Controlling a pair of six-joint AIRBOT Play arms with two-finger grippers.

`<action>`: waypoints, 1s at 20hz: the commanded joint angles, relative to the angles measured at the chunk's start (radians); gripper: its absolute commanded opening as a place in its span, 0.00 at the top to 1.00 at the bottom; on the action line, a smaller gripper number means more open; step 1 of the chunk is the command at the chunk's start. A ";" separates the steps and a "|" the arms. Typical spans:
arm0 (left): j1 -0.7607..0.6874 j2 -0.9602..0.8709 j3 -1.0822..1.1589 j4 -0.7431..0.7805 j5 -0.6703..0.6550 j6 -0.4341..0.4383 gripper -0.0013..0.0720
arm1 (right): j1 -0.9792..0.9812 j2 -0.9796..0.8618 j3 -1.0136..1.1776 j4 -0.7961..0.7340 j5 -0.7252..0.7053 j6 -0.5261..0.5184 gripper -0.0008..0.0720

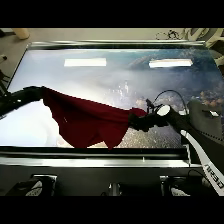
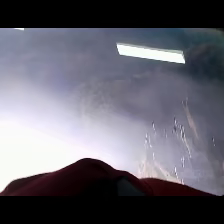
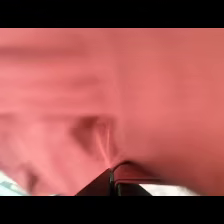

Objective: Fold the shirts.

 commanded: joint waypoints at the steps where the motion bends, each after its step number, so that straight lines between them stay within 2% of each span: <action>1: 0.058 0.011 0.205 -0.002 -0.058 -0.007 0.95 | -0.065 0.195 0.180 -0.111 0.086 -0.061 0.96; 5: 0.194 0.031 0.764 -0.002 -0.125 -0.088 0.95 | -0.208 0.540 0.607 -0.383 0.012 -0.061 0.96; 7: 0.265 0.039 1.013 0.006 -0.124 -0.091 0.95 | -0.225 0.667 0.749 -0.564 0.006 0.043 0.96; 9: 0.287 0.048 1.166 0.029 -0.122 -0.159 0.95 | -0.225 0.763 0.777 -0.612 0.022 0.149 0.96; 11: 0.286 0.082 1.195 0.029 -0.091 -0.209 0.95 | -0.225 0.805 0.777 -0.624 0.100 0.160 0.96; 15: 0.286 0.087 1.180 0.127 -0.082 -0.210 0.95 | -0.225 0.772 0.777 -0.654 0.269 0.160 0.96; 18: 0.286 0.034 1.125 0.145 -0.106 -0.209 0.95 | -0.225 0.650 0.777 -0.653 0.452 0.159 0.96; 20: 0.283 -0.047 1.069 0.139 -0.204 -0.209 0.95 | -0.225 0.502 0.761 -0.635 0.603 0.159 0.96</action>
